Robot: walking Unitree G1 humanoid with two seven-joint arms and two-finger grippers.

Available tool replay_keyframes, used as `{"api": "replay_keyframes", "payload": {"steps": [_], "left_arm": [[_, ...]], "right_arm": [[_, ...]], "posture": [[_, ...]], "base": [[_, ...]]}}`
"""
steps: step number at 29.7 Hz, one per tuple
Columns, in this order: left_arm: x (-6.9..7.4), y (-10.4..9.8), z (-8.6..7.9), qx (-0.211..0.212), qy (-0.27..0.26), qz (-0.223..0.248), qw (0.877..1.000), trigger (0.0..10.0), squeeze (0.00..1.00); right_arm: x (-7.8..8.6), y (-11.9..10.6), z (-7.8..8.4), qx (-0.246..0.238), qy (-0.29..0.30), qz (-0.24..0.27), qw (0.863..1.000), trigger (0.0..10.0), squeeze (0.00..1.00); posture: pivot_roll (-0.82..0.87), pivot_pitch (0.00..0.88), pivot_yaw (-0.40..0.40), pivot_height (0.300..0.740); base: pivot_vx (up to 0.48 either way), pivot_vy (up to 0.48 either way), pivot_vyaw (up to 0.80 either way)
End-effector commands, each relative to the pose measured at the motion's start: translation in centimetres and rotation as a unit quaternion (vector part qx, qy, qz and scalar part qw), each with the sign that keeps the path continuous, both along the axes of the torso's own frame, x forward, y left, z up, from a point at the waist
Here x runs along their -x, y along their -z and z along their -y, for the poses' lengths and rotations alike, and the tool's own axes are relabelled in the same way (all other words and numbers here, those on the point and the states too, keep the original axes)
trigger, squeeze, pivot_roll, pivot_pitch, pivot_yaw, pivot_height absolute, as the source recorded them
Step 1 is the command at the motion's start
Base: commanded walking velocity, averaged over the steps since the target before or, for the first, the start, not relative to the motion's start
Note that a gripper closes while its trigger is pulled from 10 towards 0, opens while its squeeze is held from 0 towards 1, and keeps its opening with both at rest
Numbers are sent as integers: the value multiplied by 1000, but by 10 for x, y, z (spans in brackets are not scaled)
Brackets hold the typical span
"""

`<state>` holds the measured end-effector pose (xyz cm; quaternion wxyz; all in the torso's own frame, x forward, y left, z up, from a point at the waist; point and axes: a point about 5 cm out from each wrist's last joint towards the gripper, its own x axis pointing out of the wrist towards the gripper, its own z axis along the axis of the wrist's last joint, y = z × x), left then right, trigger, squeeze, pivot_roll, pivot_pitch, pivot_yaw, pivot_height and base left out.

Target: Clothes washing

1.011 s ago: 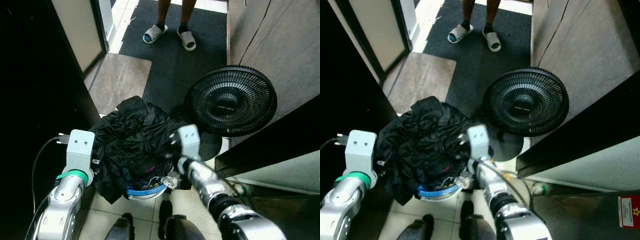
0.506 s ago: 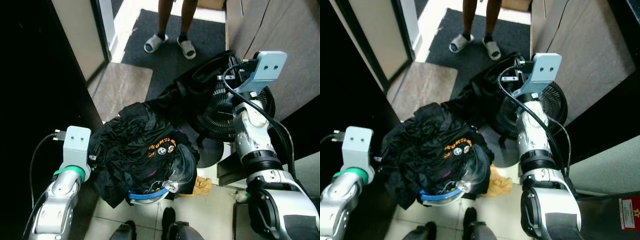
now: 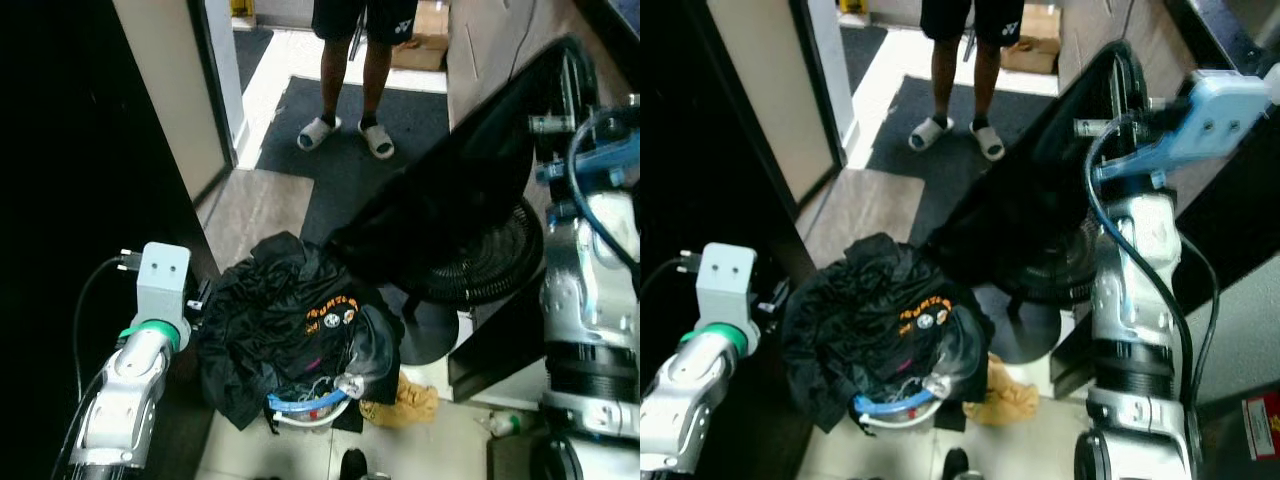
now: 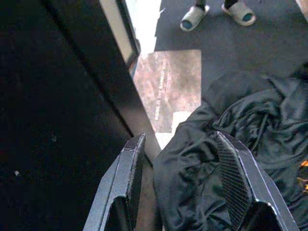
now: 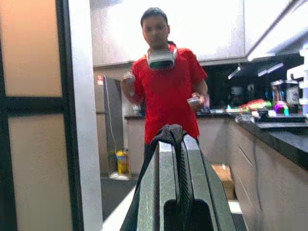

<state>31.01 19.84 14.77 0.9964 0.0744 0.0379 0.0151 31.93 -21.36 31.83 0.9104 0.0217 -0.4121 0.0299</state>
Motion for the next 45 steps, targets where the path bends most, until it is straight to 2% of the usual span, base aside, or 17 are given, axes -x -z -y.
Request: {"api": "replay_keyframes", "payload": {"steps": [1,4,5,7,11,14,15,17,20,24,30,32,37,42,45], "left_arm": [[1,6,3,2,10,-11,1000,10000,0],[-1,3,7,3,23,-6,1000,10000,0],[-1,3,7,3,23,-6,1000,10000,0],[-4,-3,11,7,33,5,999,10000,0],[-9,-13,13,9,38,23,999,10000,0],[-16,-36,15,12,41,62,997,10000,0],[-16,-36,15,12,41,62,997,10000,0],[-21,-59,15,17,40,99,994,10000,0],[-25,-84,15,26,37,138,989,10000,0],[-26,-98,15,31,35,159,986,10000,0],[-25,-106,16,32,37,171,984,10000,0],[-25,-105,17,32,39,170,984,10000,0],[-23,-101,20,32,43,164,985,10000,0],[-23,-98,24,34,49,159,986,10000,0],[-23,-100,34,39,60,164,984,10000,0]], "right_arm": [[13,0,-1,-10,1,11,1000,10000,0],[27,10,-9,-22,-17,-1,1000,10000,0],[27,10,-9,-22,-17,-1,1000,10000,0],[41,5,-20,-32,-47,4,998,10000,0],[45,2,-25,-42,-56,11,998,10000,0],[39,5,-35,-41,-53,2,998,10000,0],[39,5,-35,-41,-53,2,998,10000,0],[27,15,-42,-40,-45,-23,998,10000,0],[19,21,-45,-49,-37,-44,997,10000,0],[16,18,-47,-48,-38,-45,997,10000,0],[13,15,-58,-9,-68,-46,997,10000,0],[9,26,-65,13,-72,-63,995,10000,0],[4,41,-66,10,-64,-88,994,10000,0],[1,46,-65,4,-62,-98,993,10000,0],[-2,44,-65,6,-63,-99,993,10000,0]], "posture": [[107,82,88,740],[93,69,97,740],[93,69,97,740],[86,59,103,740],[80,52,106,740],[73,34,105,740],[73,34,105,740],[77,20,94,740],[88,7,83,740],[93,4,80,740],[97,2,77,740],[98,7,76,740],[101,12,76,740],[98,19,70,740],[89,18,52,740]], "base": [[0,0,0],[0,0,0],[0,0,0],[0,0,0],[0,0,0],[0,0,0],[0,0,0],[0,0,0],[0,0,0],[0,0,0],[0,0,0],[0,0,0],[0,0,0],[0,0,0],[0,0,0]]}}
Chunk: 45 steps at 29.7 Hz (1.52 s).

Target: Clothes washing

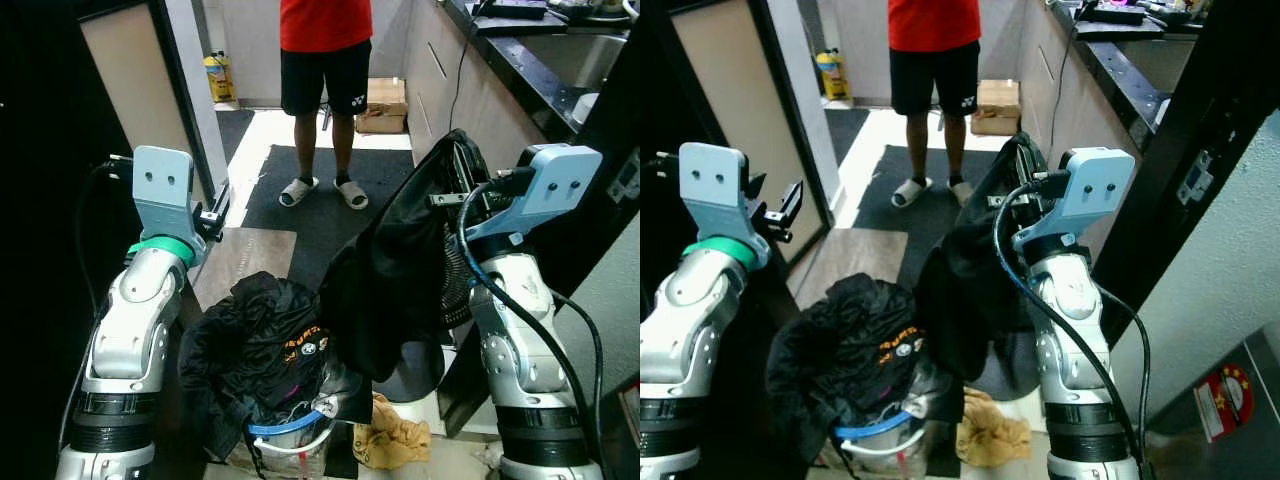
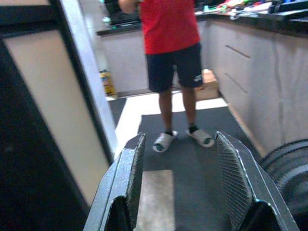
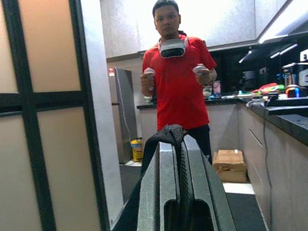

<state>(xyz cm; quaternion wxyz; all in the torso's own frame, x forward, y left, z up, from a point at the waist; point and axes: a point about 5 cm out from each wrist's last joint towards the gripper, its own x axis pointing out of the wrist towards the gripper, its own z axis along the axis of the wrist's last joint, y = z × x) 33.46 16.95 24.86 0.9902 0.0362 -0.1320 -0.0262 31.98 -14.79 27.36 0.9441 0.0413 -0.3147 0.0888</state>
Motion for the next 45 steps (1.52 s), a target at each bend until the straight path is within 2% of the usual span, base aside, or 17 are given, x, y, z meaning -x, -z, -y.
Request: {"api": "replay_keyframes", "payload": {"steps": [1,4,22,35,45], "left_arm": [[1,1,5,1,8,-2,1000,10000,0],[2,-4,13,10,16,8,1000,10000,0],[6,-6,13,35,-3,25,999,10000,0],[7,-6,9,29,-8,23,999,10000,0],[6,-8,9,23,-4,21,1000,10000,0]], "right_arm": [[-1,0,0,-5,0,2,1000,10000,0],[-4,-4,2,-2,-2,4,1000,10000,0],[-14,-8,-1,16,-21,-1,1000,10000,0],[-17,-6,1,-19,-21,-10,1000,10000,0],[-18,-10,10,-44,-7,-5,999,10000,0]], "posture": [[89,18,52,740],[81,14,40,740],[73,1,-28,740],[89,9,-11,740],[95,10,5,740]], "base": [[0,0,0],[0,0,0],[0,0,0],[0,0,-800],[0,0,-800]]}}
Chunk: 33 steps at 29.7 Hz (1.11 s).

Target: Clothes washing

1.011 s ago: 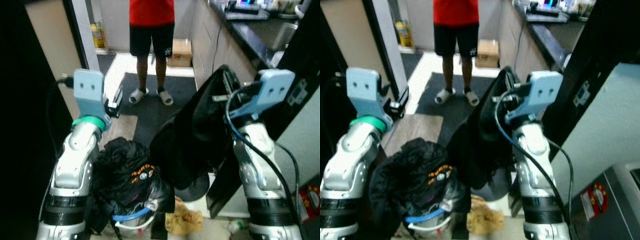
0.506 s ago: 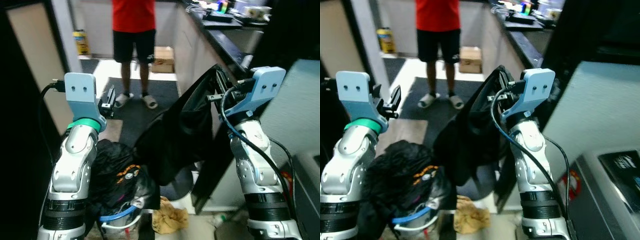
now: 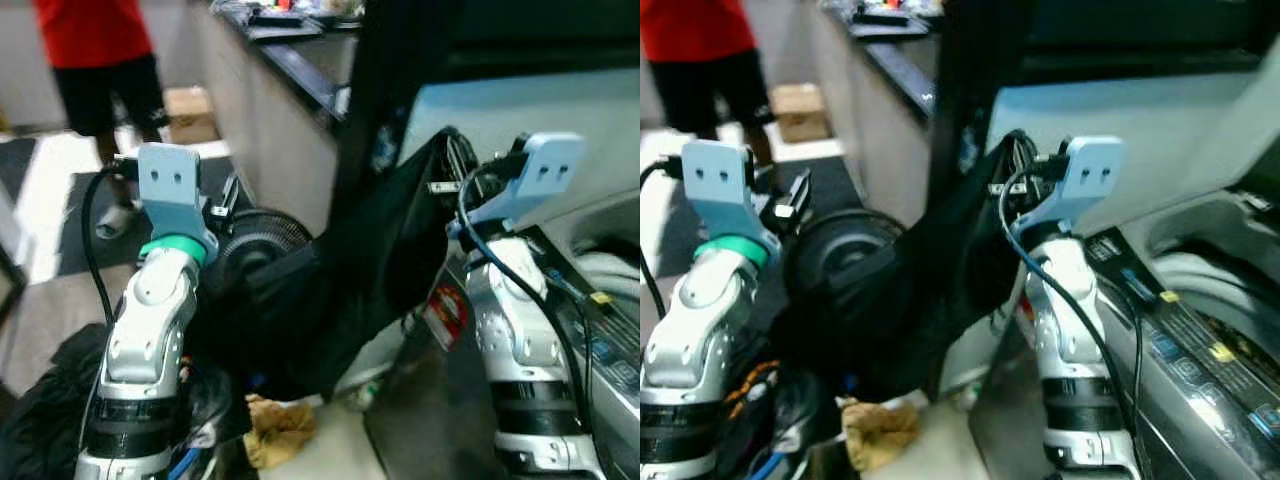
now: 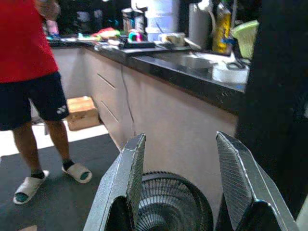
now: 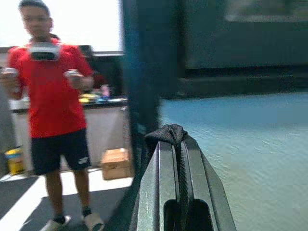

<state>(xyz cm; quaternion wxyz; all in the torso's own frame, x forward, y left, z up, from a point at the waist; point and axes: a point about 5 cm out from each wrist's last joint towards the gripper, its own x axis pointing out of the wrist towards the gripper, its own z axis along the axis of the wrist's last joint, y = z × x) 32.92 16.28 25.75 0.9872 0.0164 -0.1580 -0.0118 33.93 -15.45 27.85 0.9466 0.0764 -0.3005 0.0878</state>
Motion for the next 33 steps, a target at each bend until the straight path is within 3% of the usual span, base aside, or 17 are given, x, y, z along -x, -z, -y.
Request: {"api": "replay_keyframes", "payload": {"steps": [1,13,15,18,33], "left_arm": [[0,0,2,0,7,-4,1000,10000,0],[-2,-5,2,-8,12,1,1000,10000,0],[-2,-7,2,-9,13,4,1000,10000,0],[-2,-7,2,-9,13,4,1000,10000,0],[-2,-2,4,-7,16,-3,1000,10000,0]], "right_arm": [[1,-6,5,-17,6,13,1000,10000,0],[3,-28,2,-26,0,51,998,10000,0],[7,-46,-4,-31,-15,82,996,10000,0],[9,-54,-7,-35,-23,97,994,10000,0],[11,-57,-6,-37,-23,99,994,10000,0]], "posture": [[97,10,9,740],[101,3,20,740],[103,0,22,740],[109,0,18,740],[102,4,17,740]], "base": [[0,0,-800],[0,0,-800],[0,0,-800],[0,0,-800],[0,0,-800]]}}
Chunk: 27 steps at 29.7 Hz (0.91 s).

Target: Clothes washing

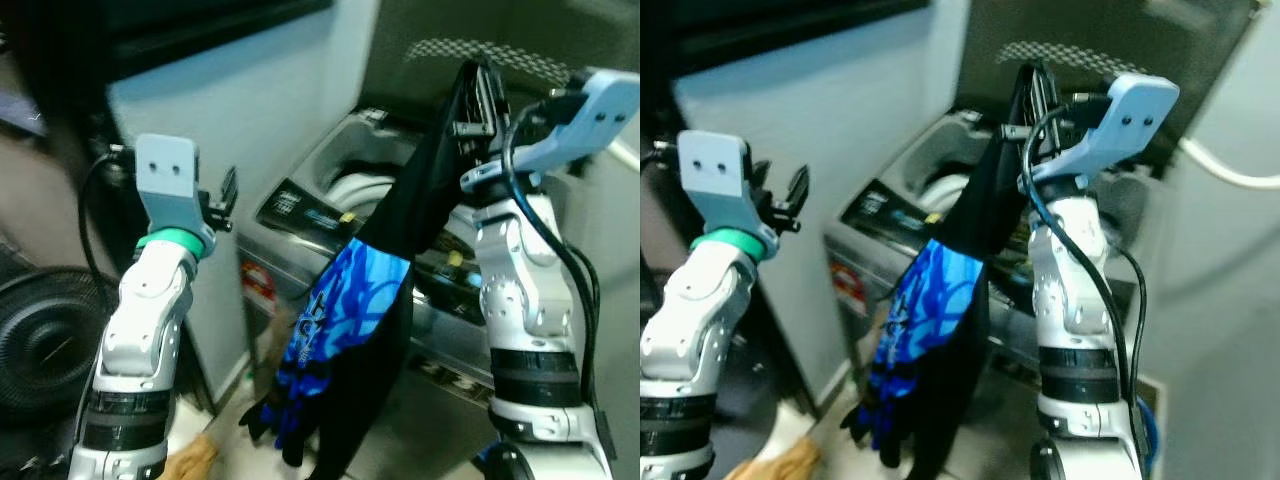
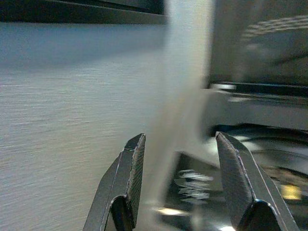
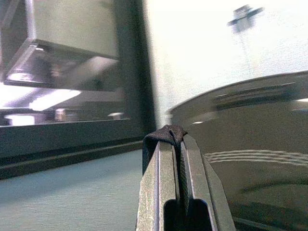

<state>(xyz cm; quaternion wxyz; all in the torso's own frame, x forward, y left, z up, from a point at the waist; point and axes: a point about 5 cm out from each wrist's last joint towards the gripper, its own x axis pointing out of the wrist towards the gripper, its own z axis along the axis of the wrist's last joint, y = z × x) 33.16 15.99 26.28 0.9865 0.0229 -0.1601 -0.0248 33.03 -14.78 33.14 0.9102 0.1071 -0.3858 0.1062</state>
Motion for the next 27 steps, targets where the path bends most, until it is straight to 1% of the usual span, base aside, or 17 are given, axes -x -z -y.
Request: {"api": "replay_keyframes", "payload": {"steps": [1,27], "left_arm": [[0,3,1,2,4,-5,1000,10000,0],[0,4,3,0,2,-5,1000,10000,0]], "right_arm": [[2,-4,1,-4,0,9,1000,10000,0],[-1,-3,7,-8,10,1,1000,10000,0]], "posture": [[102,4,17,740],[97,6,13,740]], "base": [[0,0,-800],[0,0,-800]]}}
